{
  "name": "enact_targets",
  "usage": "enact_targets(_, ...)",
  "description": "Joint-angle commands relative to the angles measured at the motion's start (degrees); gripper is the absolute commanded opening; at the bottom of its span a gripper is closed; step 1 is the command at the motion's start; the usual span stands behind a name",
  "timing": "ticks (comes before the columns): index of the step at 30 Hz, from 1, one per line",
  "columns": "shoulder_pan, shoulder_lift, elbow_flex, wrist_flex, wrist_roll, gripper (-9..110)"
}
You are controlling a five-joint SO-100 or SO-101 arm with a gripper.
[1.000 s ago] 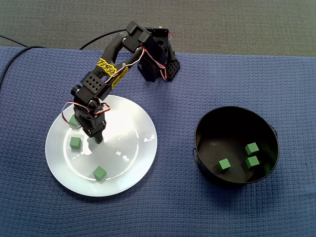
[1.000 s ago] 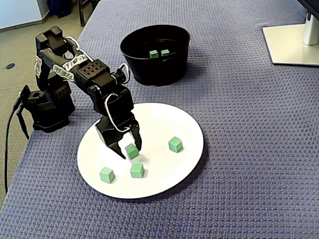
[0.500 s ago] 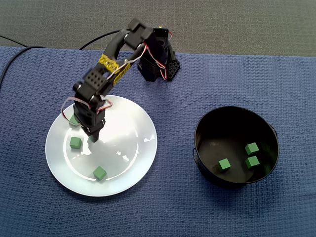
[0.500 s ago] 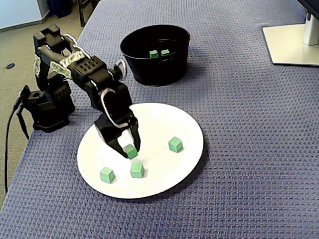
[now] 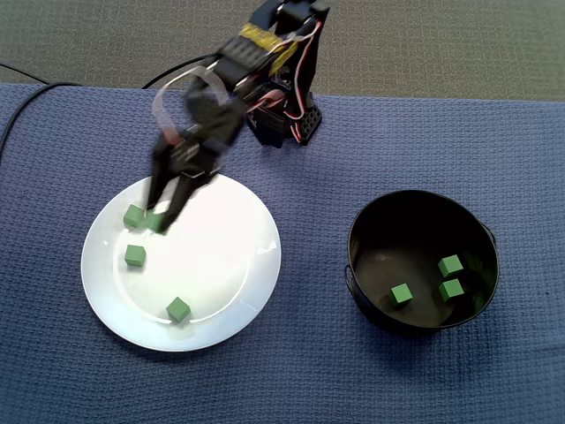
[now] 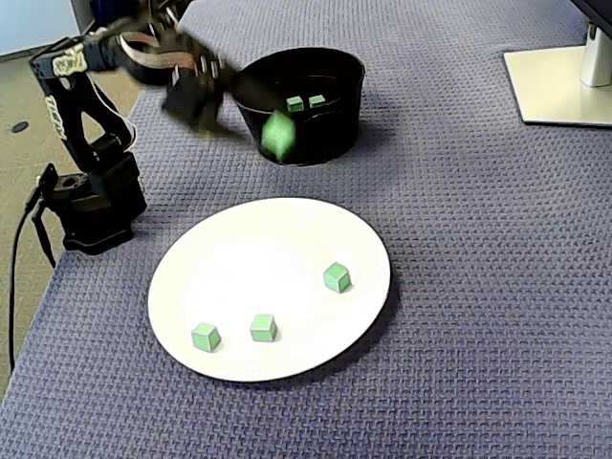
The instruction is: Pick up the items on the white plate and put them in the black container.
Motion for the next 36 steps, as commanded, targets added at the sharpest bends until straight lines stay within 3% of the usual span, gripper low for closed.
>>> enact_targets(1,-13.18,12.92,-0.26,-0.97,7.73,0)
enact_targets(10,-48.43,14.06,5.19,10.28,20.48,0)
enact_targets(16,-59.94,10.2,18.46,7.38,29.71,0)
enact_targets(24,-61.0,-1.05,29.88,-7.73,31.99,0)
enact_targets(27,-60.12,-1.67,30.23,-8.26,32.17,0)
enact_targets(31,-59.94,0.18,30.41,-6.5,32.7,31)
enact_targets(36,-57.74,4.83,21.09,6.59,29.53,36)
